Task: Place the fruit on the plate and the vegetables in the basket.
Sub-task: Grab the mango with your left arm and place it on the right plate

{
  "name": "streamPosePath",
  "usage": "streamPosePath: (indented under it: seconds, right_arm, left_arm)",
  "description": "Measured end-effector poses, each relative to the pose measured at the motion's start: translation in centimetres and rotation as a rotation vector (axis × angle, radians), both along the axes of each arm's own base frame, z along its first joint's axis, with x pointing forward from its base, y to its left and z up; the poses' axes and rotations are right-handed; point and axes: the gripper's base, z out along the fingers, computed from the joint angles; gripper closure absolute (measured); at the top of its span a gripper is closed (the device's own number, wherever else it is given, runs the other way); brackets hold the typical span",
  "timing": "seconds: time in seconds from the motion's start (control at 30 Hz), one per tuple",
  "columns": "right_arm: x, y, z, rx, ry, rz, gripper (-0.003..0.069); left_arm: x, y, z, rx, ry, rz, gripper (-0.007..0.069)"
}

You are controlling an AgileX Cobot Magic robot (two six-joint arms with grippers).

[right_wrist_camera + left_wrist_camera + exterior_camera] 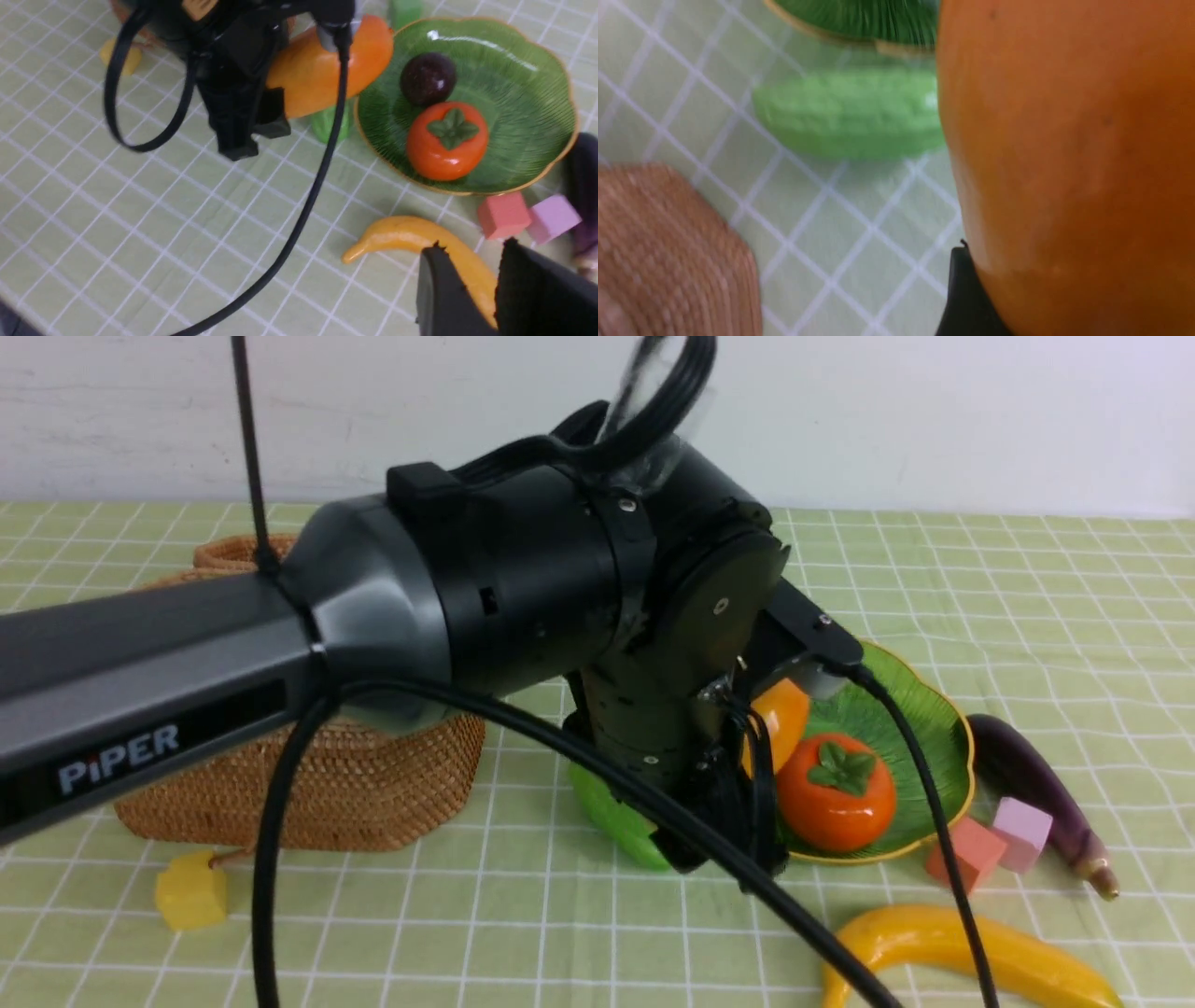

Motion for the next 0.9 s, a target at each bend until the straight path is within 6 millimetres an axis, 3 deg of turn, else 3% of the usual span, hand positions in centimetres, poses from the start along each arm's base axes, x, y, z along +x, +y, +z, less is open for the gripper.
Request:
streamPosePath:
  seconds: [0.17,0.37,0.5,0.67,0.9]
  right_arm:
    - [0.9,-1.1,0.4,-0.026,-0.075,-0.139,0.0466]
    - [1.1,-1.4,0.5,-0.019,-0.089,-0.187,0.0466]
    - [1.1,-1.5,0.5,-0.027,-0.087,-0.200,0.0466]
    - [1.2,-1.7,0.5,-0.034,-0.088,-0.222,0.0462]
    - [0.9,-1.8,0.1,-0.048,-0.031,-0.224,0.0459]
  left_arm:
    - [1.2,-1.7,0.8,-0.166,-0.145,-0.048,0.0179]
    - [3.0,-4.0,0.4,-0.213,-0.194,-0.063,0.0179]
    - [6.8,-5.4,-0.9,-0.187,-0.207,-0.027,0.0179]
    - [10.8,-5.1,-1.9,-0.168,-0.214,0.014,0.0179]
    - [13.1,-6.2,-3.7,-0.225,-0.258,-0.014,0.0179]
